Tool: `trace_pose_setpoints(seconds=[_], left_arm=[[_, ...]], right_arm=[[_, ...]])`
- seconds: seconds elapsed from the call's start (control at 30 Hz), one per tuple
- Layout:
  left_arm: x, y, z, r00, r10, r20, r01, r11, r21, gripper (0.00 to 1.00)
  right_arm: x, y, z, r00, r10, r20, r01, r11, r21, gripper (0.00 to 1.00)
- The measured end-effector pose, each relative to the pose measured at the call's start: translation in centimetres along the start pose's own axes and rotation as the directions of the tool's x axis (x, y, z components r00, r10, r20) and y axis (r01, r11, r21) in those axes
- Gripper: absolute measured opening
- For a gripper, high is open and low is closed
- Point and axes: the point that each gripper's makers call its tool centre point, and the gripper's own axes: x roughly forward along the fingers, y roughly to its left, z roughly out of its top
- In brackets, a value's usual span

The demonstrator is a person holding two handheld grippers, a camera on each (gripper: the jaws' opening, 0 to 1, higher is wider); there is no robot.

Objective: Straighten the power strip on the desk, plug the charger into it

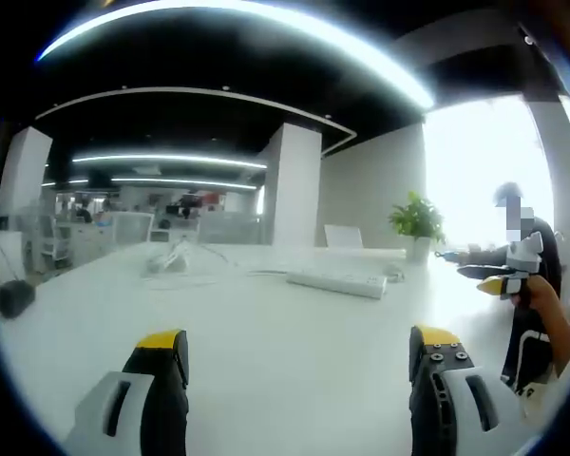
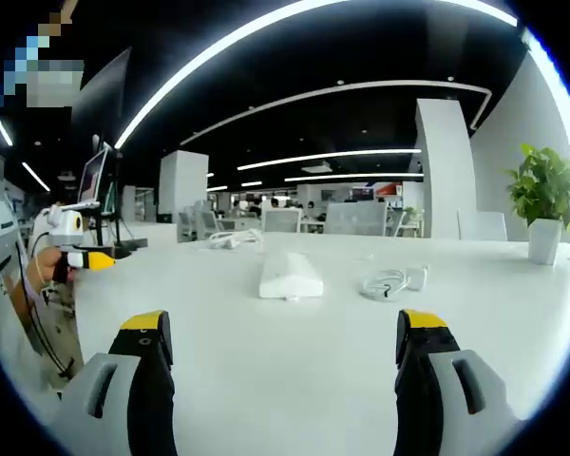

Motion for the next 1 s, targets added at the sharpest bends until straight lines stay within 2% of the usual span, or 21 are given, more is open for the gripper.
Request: trace_pose_setpoints(seconds=[0.7,1.0], left_arm=[[0.0,-0.1,0.4,1.000,-0.003,0.008,0.003,1.000,0.005,0.99],[-0.1,0.0,0.2,1.000,-0.001,0.007,0.001,1.000,-0.002,0.99]], right_arm=[[-0.1,-0.1,0.4,1.000,-0.005,0.003,0.005,1.000,-0.006,0.97],[-0.1,0.1,1.0,1.000,-0.004,-0.001,0.004,0.999,-0.033,0.97]])
